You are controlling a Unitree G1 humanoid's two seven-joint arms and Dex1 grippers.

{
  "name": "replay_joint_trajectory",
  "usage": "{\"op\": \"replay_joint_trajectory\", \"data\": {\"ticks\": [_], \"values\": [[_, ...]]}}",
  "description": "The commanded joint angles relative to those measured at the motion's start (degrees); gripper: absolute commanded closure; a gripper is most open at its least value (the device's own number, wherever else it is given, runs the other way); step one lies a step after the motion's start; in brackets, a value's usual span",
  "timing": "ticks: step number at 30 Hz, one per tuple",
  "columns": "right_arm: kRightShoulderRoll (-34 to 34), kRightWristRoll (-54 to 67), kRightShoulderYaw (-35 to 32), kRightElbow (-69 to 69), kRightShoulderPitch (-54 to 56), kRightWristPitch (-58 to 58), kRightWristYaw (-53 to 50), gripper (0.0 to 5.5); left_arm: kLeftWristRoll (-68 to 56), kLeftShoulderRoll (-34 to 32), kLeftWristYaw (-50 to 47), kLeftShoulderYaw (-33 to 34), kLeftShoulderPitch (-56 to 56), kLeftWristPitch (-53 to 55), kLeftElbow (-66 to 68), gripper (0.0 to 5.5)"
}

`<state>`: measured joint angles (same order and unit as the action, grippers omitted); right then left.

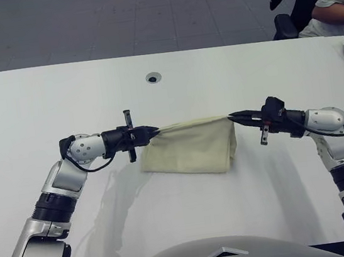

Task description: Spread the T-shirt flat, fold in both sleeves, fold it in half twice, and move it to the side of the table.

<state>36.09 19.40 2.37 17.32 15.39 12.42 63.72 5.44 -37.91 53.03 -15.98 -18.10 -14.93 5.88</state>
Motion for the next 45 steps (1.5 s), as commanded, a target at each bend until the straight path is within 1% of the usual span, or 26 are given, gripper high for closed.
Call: {"op": "replay_joint_trajectory", "data": {"ticks": [1, 2, 3, 6, 7, 8, 11, 12, 15, 18, 21, 22, 24, 27, 28, 30, 32, 33, 36, 38, 42, 45], "values": [[-3.2, -0.8, -2.1, 3.8, 2.8, 0.0, -4.3, 5.07, 2.4, 1.2, -3.9, 0.8, -1.1, 0.4, 3.3, 5.46], [-3.7, -1.3, -2.3, 4.6, 2.8, 0.2, -5.5, 4.96, 3.2, 2.4, -7.0, 1.6, -1.9, 1.3, 4.8, 5.10], [-4.1, -1.8, -2.6, 5.4, 2.9, 0.6, -6.7, 4.83, 3.7, 3.8, -9.9, 2.5, -2.7, 2.5, 6.2, 5.05], [-5.0, -3.1, -3.8, 7.0, 2.9, 2.1, -10.0, 4.35, 2.6, 8.7, -18.3, 6.1, -4.6, 6.5, 8.9, 4.53], [-5.3, -3.4, -4.2, 7.2, 2.8, 2.5, -10.8, 4.14, 2.0, 10.0, -20.1, 7.0, -4.9, 7.7, 9.2, 4.32], [-5.7, -3.4, -4.5, 7.3, 2.8, 3.0, -11.6, 4.03, 1.5, 11.5, -22.0, 7.8, -4.7, 9.1, 8.9, 4.21], [-7.5, -4.4, -4.4, 6.1, 2.7, 4.6, -14.0, 3.53, -0.6, 15.1, -24.7, 9.1, -3.3, 13.3, 7.0, 3.68], [-8.3, -4.7, -3.7, 4.8, 2.4, 5.0, -14.2, 3.30, -0.6, 16.0, -26.2, 9.7, -3.1, 15.0, 6.9, 3.45], [-11.0, -6.9, 0.1, 1.3, 2.2, 5.9, -14.2, 2.89, 0.1, 16.4, -30.1, 11.8, -2.6, 18.5, 7.0, 3.02], [-14.1, -10.7, 4.0, 1.7, 4.3, 7.1, -15.4, 2.42, -0.2, 16.3, -33.3, 14.3, -2.1, 18.6, 5.5, 2.53], [-18.8, -15.8, 8.5, 6.7, 9.0, 8.8, -17.5, 1.88, -2.9, 18.3, -37.4, 18.5, -0.9, 16.6, -0.4, 1.97], [-20.6, -17.6, 9.9, 9.4, 11.2, 9.4, -18.4, 1.79, -3.9, 19.3, -39.0, 19.9, -0.4, 16.2, -2.7, 1.88], [-23.6, -20.8, 12.3, 15.1, 15.2, 10.7, -19.9, 1.38, -5.6, 21.1, -41.3, 21.7, 0.8, 16.0, -6.3, 1.45], [-27.3, -26.3, 15.4, 25.7, 21.6, 12.8, -23.8, 1.00, -5.3, 22.8, -42.7, 20.7, 3.3, 15.0, -10.1, 1.05], [-28.1, -28.0, 16.1, 28.9, 23.3, 13.4, -25.4, 0.75, -4.9, 23.2, -42.9, 20.1, 4.0, 14.8, -10.6, 0.80], [-28.9, -31.6, 17.8, 34.9, 25.8, 14.5, -28.3, 0.49, -3.9, 23.8, -43.4, 18.9, 4.8, 14.7, -10.9, 0.52], [-28.4, -34.6, 19.3, 38.9, 26.8, 15.3, -30.2, 0.17, -3.6, 24.3, -44.1, 18.6, 5.4, 15.1, -11.7, 0.19], [-27.7, -35.4, 19.8, 40.0, 26.3, 15.7, -30.0, 0.11, -3.7, 24.5, -44.3, 18.6, 5.5, 15.3, -12.3, 0.11], [-23.0, -38.0, 20.9, 41.4, 23.6, 16.5, -30.0, 0.11, -3.5, 24.5, -44.8, 18.4, 5.5, 15.8, -13.5, 0.11], [-20.2, -37.7, 19.6, 42.1, 22.5, 15.2, -31.8, 0.11, -2.7, 24.5, -45.4, 18.1, 5.6, 15.9, -13.6, 0.11], [-14.2, -31.3, 11.9, 41.6, 19.0, 11.1, -34.0, 0.11, -2.4, 25.1, -45.7, 17.6, 6.9, 16.5, -15.4, 0.11], [-9.5, -21.6, 1.2, 39.1, 14.4, 6.7, -35.2, 0.11, -2.1, 25.2, -46.0, 17.8, 8.6, 17.4, -18.3, 0.11]]}}
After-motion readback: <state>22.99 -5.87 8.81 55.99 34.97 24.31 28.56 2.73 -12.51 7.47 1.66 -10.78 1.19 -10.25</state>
